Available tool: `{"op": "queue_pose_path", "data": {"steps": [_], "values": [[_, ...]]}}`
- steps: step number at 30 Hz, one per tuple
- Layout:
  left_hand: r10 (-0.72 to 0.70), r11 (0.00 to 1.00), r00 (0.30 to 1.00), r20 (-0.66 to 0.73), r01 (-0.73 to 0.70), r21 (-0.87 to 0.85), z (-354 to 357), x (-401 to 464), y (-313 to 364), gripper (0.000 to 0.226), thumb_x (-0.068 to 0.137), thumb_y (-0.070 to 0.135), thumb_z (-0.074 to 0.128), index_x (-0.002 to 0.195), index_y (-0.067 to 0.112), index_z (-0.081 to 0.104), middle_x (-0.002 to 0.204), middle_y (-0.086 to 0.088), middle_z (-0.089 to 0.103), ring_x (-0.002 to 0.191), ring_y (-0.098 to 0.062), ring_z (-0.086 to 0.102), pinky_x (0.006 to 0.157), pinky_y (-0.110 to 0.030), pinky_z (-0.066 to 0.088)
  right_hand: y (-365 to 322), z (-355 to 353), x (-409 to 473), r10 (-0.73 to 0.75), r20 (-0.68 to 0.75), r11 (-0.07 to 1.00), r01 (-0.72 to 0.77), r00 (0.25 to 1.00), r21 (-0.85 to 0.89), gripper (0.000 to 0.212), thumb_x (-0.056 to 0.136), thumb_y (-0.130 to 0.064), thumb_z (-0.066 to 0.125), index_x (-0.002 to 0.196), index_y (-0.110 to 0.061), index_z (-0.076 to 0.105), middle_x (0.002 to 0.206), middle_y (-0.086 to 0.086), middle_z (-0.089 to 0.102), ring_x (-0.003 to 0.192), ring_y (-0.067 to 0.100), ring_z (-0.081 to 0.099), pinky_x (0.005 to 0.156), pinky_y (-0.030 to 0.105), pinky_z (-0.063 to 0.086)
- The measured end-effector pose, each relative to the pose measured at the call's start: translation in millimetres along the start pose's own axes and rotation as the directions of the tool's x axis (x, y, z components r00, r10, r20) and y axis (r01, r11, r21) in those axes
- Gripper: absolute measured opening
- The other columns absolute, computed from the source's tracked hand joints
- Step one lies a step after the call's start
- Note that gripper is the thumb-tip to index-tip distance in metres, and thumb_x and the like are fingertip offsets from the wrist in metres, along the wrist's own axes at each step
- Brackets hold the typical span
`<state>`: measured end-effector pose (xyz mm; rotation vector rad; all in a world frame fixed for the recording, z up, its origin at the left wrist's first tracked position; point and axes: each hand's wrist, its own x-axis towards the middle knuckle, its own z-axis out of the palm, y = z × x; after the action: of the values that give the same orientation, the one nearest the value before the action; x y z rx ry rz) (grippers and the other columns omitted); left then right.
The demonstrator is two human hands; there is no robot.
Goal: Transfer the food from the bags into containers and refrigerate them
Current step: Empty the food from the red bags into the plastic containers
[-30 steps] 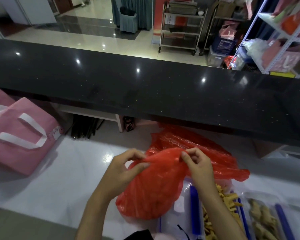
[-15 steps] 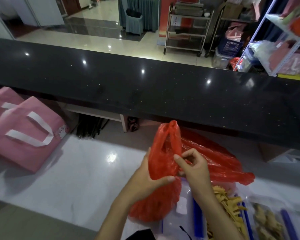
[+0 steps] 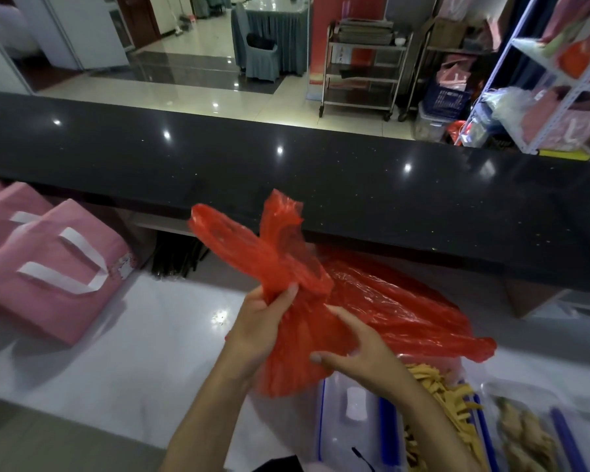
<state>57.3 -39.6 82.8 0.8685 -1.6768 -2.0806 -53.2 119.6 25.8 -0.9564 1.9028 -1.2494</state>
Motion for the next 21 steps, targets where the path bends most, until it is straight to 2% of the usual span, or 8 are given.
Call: {"op": "queue_pose_path", "data": {"steps": [5, 8, 10, 12, 16, 17, 19, 21], "values": [[0.024, 0.999, 0.993, 0.115, -0.018, -0.05, 25, -3, 32, 0.025, 0.102, 0.03, 0.062, 0.113, 0.011, 0.074, 0.104, -0.01, 0.08, 0.1, -0.025, 0.077, 0.091, -0.037, 0.061, -13, 0, -3, -0.085, -0.108, 0.986, 0.068, 0.99, -0.151, 0.075, 0.076, -0.065, 0.079, 0.142, -0.05, 0.045, 0.132, -0.024, 0.061, 0.12, -0.001, 0.061, 0.097, 0.029, 0.055], [-0.027, 0.995, 0.977, 0.21, 0.046, -0.089, 48, -3, 36, 0.027, 0.101, 0.022, 0.063, 0.117, 0.003, 0.072, 0.111, -0.018, 0.078, 0.109, -0.035, 0.073, 0.1, -0.046, 0.058, -25, -13, -11, -0.028, -0.199, 0.969, -0.022, 0.98, -0.246, 0.065, 0.068, -0.074, 0.072, 0.122, -0.045, 0.051, 0.109, -0.025, 0.065, 0.101, -0.004, 0.064, 0.09, 0.023, 0.052], [-0.034, 0.995, 0.959, 0.283, 0.059, -0.082, 67, -4, 34, 0.027, 0.101, 0.017, 0.063, 0.119, -0.001, 0.072, 0.115, -0.023, 0.075, 0.114, -0.037, 0.071, 0.105, -0.047, 0.055, -28, -23, -19, -0.035, -0.227, 0.983, -0.008, 0.973, -0.184, 0.042, 0.074, -0.062, 0.074, 0.106, -0.04, 0.059, 0.096, -0.022, 0.072, 0.092, -0.004, 0.068, 0.083, 0.017, 0.051], [-0.041, 0.994, 0.943, 0.331, 0.071, -0.078, 89, -5, 30, 0.026, 0.1, 0.013, 0.063, 0.12, -0.003, 0.071, 0.118, -0.025, 0.073, 0.111, -0.033, 0.071, 0.105, -0.045, 0.055, -28, -31, -33, -0.051, -0.291, 0.999, 0.048, 0.955, -0.019, 0.026, 0.081, -0.042, 0.077, 0.104, -0.037, 0.066, 0.1, -0.023, 0.076, 0.095, -0.003, 0.071, 0.081, 0.014, 0.051], [-0.011, 0.991, 0.911, 0.413, 0.063, -0.114, 148, -9, 11, 0.013, 0.101, 0.005, 0.061, 0.107, 0.004, 0.073, 0.103, -0.016, 0.077, 0.091, -0.019, 0.074, 0.088, -0.03, 0.061, -15, -56, -72, 0.021, -0.491, 0.963, 0.114, 0.871, 0.243, 0.025, 0.088, -0.016, 0.074, 0.111, -0.022, 0.071, 0.098, -0.019, 0.078, 0.095, -0.002, 0.072, 0.08, 0.012, 0.052], [0.014, 0.991, 0.898, 0.44, 0.045, -0.123, 165, -12, 4, 0.013, 0.101, 0.004, 0.06, 0.105, 0.005, 0.073, 0.099, -0.012, 0.076, 0.089, -0.016, 0.073, 0.084, -0.027, 0.061, -12, -65, -84, 0.064, -0.522, 0.961, 0.09, 0.85, 0.263, 0.018, 0.088, -0.023, 0.077, 0.106, -0.021, 0.074, 0.094, -0.015, 0.079, 0.089, 0.001, 0.073, 0.078, 0.016, 0.053], [0.049, 0.993, 0.869, 0.492, 0.01, -0.116, 197, -18, -7, 0.015, 0.102, 0.003, 0.058, 0.111, 0.001, 0.07, 0.1, -0.012, 0.074, 0.094, -0.02, 0.07, 0.086, -0.027, 0.057, 4, -81, -109, 0.167, -0.586, 0.953, 0.023, 0.793, 0.303, 0.044, 0.081, -0.052, 0.079, 0.088, -0.009, 0.075, 0.076, -0.003, 0.072, 0.07, 0.013, 0.065, 0.066, 0.031, 0.049], [0.054, 0.994, 0.836, 0.546, 0.004, -0.105, 225, -24, -18, 0.016, 0.103, 0.005, 0.058, 0.113, -0.001, 0.07, 0.099, -0.011, 0.074, 0.094, -0.019, 0.069, 0.086, -0.028, 0.057, 18, -94, -137, 0.261, -0.653, 0.944, -0.047, 0.711, 0.326, 0.049, 0.079, -0.056, 0.076, 0.076, -0.008, 0.07, 0.061, 0.002, 0.057, 0.057, 0.014, 0.049, 0.057, 0.033, 0.038]]}}
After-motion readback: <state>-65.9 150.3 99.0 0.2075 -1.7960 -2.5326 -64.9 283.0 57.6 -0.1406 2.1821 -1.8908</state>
